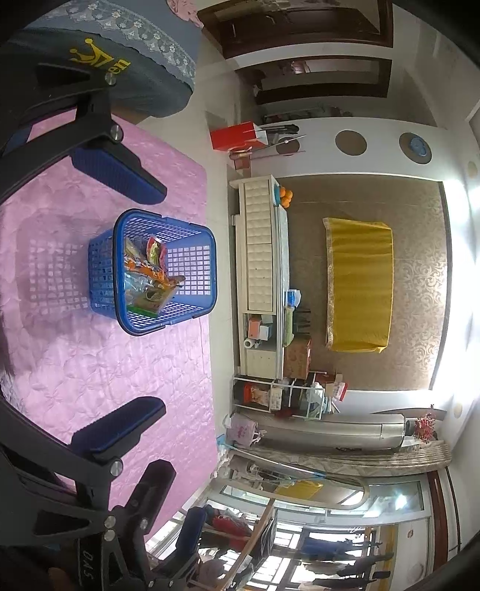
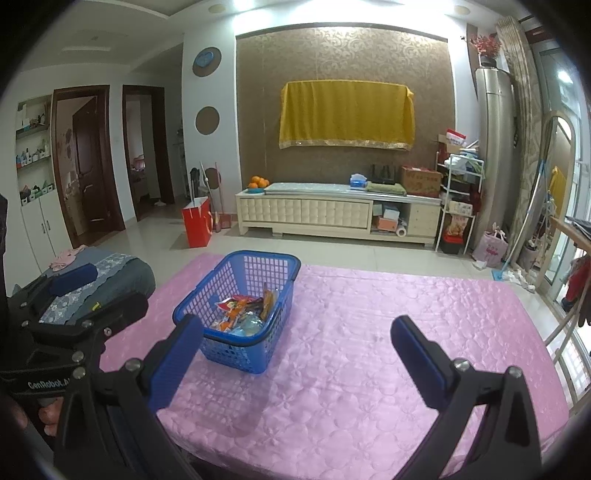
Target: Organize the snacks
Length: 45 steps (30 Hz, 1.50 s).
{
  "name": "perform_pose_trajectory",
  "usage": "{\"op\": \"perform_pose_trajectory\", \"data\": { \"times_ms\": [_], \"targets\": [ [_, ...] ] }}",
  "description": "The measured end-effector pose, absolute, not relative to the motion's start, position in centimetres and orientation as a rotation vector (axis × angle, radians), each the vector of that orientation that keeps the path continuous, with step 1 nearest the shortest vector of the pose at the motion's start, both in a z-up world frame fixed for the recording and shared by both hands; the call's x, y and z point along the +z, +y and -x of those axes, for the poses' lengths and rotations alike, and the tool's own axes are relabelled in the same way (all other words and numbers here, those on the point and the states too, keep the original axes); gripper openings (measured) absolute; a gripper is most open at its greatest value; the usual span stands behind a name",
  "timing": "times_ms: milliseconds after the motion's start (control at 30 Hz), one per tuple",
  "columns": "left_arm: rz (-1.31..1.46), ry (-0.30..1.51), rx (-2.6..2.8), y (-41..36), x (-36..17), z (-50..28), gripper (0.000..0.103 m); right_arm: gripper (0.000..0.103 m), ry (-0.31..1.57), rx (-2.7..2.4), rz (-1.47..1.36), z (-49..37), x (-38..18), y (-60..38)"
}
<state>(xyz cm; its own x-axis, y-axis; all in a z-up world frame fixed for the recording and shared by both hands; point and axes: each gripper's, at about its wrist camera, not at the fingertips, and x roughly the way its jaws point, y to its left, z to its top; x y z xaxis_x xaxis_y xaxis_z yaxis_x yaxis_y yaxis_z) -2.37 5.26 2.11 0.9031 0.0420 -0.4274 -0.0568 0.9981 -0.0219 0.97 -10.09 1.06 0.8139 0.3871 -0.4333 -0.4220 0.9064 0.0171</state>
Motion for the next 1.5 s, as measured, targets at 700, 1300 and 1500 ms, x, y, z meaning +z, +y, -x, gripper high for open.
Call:
{"op": "perform_pose_trajectory", "data": {
  "times_ms": [700,1300,1500],
  "targets": [
    [0.041,0.449,0.041,5.13,2.15,2.8,0.103,0.103,0.435,0.415,0.097,-0.56,1.34,-9.89],
    [0.05,0.463,0.035,5.2,2.16,2.74,0.103,0.103,0.441,0.406,0.101,-0.29,1.47,-9.75],
    [0.057,0.47,0.03,5.29,2.01,2.69,0.103,0.103,0.446,0.406,0.101,-0.13,1.57,-9.63]
  ]
}}
